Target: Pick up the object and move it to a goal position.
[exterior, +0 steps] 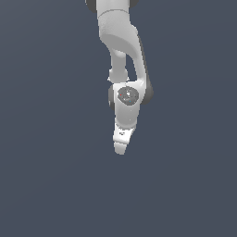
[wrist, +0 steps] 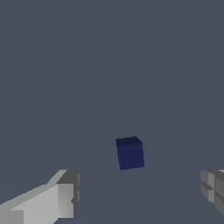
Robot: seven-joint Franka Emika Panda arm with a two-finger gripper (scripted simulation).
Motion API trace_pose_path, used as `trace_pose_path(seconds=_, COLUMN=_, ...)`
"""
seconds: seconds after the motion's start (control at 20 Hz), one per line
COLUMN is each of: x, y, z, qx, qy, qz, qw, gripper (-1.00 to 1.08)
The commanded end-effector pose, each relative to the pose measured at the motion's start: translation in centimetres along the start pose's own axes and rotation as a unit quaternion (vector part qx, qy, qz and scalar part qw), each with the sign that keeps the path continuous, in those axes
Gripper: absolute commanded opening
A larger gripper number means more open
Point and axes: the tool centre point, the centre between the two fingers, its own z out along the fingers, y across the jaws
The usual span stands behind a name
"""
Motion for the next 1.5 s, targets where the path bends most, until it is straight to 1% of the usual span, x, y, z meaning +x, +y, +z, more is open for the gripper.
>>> trace_pose_path(seconds=0.0, x=0.1, y=0.0, z=0.3, qx=0.000, qy=0.001, qz=-0.023, qw=0.9997, gripper=1.00)
trace_pose_path(seconds=0.35, x=0.2, y=-0.1, z=0.8, qx=0.001, qy=0.002, qz=-0.056, qw=0.9984, gripper=1.00)
trace_pose_path(seconds=0.7, x=0.2, y=-0.1, z=1.1, qx=0.001, qy=0.002, qz=-0.057, qw=0.9983, gripper=1.00)
trace_pose_path(seconds=1.15, x=0.2, y=-0.2, z=5.1, qx=0.001, qy=0.002, qz=-0.060, qw=0.9982, gripper=1.00)
trace_pose_path(seconds=1.4, x=0.2, y=-0.1, z=5.9, qx=0.001, qy=0.002, qz=-0.060, qw=0.9982, gripper=1.00)
trace_pose_path(seconds=1.45, x=0.2, y=-0.1, z=5.9, qx=0.001, qy=0.002, qz=-0.060, qw=0.9982, gripper=-1.00)
